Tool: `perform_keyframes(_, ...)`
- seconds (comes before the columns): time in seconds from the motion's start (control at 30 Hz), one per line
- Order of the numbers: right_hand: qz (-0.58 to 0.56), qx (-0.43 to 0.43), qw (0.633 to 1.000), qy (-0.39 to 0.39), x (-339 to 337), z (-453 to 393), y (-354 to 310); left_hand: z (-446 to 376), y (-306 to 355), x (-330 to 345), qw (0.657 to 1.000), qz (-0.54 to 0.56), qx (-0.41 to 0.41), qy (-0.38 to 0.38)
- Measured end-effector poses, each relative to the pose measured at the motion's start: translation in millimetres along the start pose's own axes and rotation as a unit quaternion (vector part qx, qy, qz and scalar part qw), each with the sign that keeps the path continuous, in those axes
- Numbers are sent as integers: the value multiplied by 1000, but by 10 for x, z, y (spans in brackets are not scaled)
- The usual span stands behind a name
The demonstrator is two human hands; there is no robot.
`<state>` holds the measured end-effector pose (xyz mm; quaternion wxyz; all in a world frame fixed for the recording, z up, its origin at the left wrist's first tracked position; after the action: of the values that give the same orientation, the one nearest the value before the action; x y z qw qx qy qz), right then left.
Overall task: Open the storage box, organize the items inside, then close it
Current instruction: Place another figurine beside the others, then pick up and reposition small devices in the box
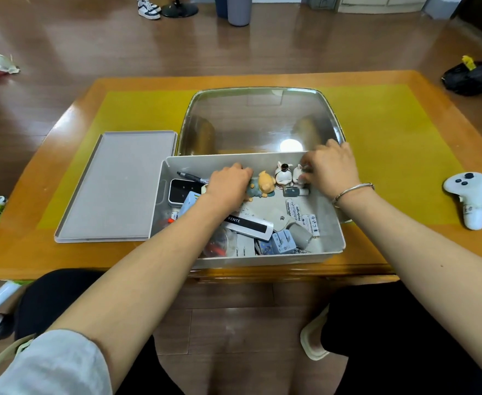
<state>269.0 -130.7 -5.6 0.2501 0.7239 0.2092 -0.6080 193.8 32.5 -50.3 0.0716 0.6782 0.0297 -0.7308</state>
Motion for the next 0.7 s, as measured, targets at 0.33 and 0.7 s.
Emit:
perform_keyframes(0.33,16,-17,1000,13,31,-12,-27,-7,2,9,1000,28,12,3)
perform_keyframes(0.7,-43,-6,998,48,-91,128,-67,226,-311,-325,974,224,1,21)
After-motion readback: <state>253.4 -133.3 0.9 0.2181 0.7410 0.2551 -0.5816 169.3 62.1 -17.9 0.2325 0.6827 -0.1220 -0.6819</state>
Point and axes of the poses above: each hand's wrist, its own z-axis away from the middle knuckle, its own x-axis out of the palm, y = z × x, the point moved 6 cm from there along -z, towards the middle knuckle, and after that the axes turned 4 degrees about -x, right-handed, at the moved point
